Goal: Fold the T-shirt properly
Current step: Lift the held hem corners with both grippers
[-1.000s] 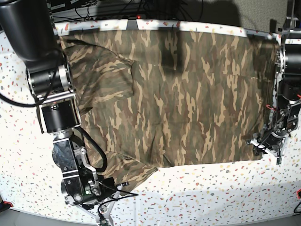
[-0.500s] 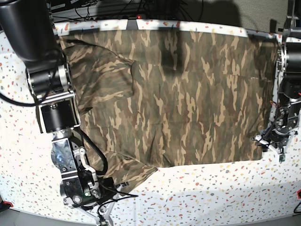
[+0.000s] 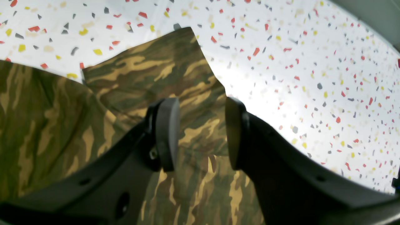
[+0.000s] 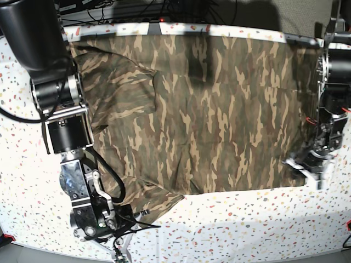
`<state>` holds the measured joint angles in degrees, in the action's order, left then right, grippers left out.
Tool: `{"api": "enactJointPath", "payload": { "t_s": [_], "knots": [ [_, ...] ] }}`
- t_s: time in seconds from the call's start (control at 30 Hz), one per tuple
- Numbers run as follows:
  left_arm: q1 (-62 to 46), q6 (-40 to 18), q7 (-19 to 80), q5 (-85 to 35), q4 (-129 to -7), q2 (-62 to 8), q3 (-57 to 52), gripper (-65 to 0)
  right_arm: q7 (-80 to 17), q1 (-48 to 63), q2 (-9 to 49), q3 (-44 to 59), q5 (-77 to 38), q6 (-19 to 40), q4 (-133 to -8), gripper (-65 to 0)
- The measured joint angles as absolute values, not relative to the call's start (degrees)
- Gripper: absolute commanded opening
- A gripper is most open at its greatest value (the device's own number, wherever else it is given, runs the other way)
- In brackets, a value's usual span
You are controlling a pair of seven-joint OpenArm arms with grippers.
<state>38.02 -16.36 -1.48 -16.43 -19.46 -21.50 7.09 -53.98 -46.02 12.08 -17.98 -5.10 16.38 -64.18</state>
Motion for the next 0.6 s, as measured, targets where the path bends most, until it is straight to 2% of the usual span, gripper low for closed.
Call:
{"api": "enactJointPath", "payload": {
  "t_s": [0.03, 0.17, 0.23, 0.37, 0.6],
  "knots": [
    [38.3, -15.0, -1.1, -16.5, -19.5, -22.5, 7.1, -46.5, -54.3, -46.0, 12.1, -18.0, -5.1, 16.4, -64.2, -40.4],
    [38.2, -15.2, 4.9, -16.6, -19.5, -25.4, 6.9, -46.5, -54.3, -45.6, 12.1, -18.0, -5.2, 16.4, -64.2, -40.4],
    [37.3, -19.0, 7.5, -18.3, -19.5, -25.5, 6.9, -46.5, -54.3, -45.5, 11.9, -18.0, -5.1, 16.4, -64.2, -40.4],
    [36.1, -22.3, 6.5, -19.8, -19.5, -24.2, 6.9, -46.6, -54.3, -45.5, 11.1, -18.0, -5.1, 16.4, -64.2, -40.4],
    [36.4, -23.9, 6.2, -20.2, -19.8, -21.4, 6.8, -47.0, -54.5, -45.5, 10.8, -18.0, -5.1, 16.4, -64.2, -40.4]
  ]
}}
